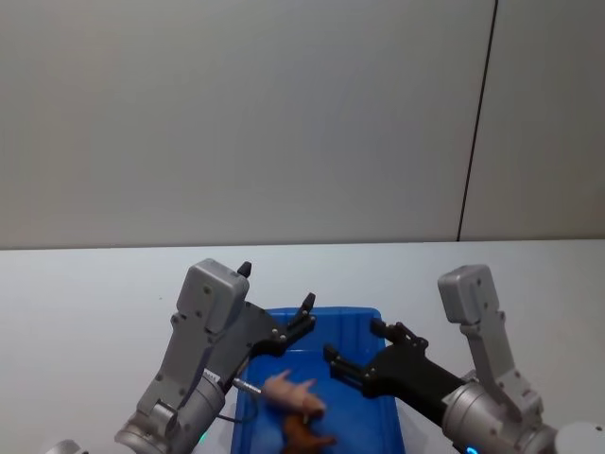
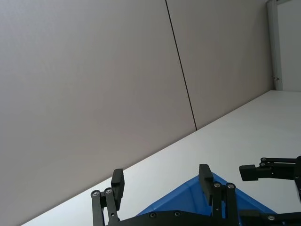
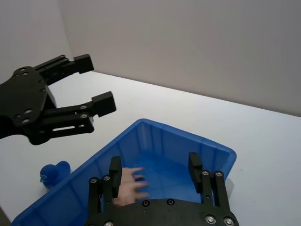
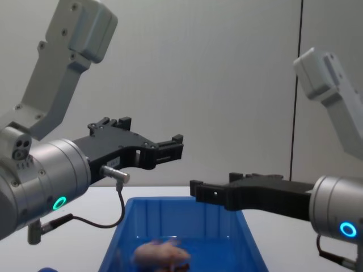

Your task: Pick up the two dolls from the table and place them into the box.

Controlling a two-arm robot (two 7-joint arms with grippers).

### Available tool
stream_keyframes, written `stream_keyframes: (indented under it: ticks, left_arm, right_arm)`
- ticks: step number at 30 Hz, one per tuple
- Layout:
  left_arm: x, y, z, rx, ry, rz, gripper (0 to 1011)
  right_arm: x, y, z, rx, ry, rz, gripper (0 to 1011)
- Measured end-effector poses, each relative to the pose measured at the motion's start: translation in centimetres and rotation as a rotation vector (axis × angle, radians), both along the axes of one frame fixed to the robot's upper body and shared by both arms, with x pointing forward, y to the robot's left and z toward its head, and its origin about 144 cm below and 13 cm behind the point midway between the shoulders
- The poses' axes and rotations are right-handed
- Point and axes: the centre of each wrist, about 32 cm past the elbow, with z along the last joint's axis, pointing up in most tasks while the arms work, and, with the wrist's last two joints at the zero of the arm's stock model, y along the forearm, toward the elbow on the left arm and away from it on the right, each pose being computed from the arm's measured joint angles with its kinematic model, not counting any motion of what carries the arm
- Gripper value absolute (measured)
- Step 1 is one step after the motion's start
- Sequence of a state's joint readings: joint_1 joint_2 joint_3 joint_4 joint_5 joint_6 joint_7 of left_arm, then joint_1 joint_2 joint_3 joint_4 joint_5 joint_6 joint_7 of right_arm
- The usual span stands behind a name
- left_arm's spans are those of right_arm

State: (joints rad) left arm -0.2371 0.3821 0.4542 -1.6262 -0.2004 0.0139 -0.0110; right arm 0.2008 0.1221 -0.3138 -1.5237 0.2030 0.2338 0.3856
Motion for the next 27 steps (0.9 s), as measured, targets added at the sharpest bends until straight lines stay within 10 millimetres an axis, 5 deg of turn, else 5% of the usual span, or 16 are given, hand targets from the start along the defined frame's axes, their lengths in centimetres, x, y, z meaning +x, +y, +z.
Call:
stream_keyframes:
  ticks: [7,27]
  left_arm:
    - [0.0,0.0,0.0,0.000,0.000,0.000,1001]
    - [0.0,0.0,0.0,0.000,0.000,0.000,1001]
  right_arm:
    - [0.1,0.1,0.4,-0.010,0.020,-0.049,1001]
    - [-3.0,-2.4,1.6,-0.045,0.020,-0.291,1001]
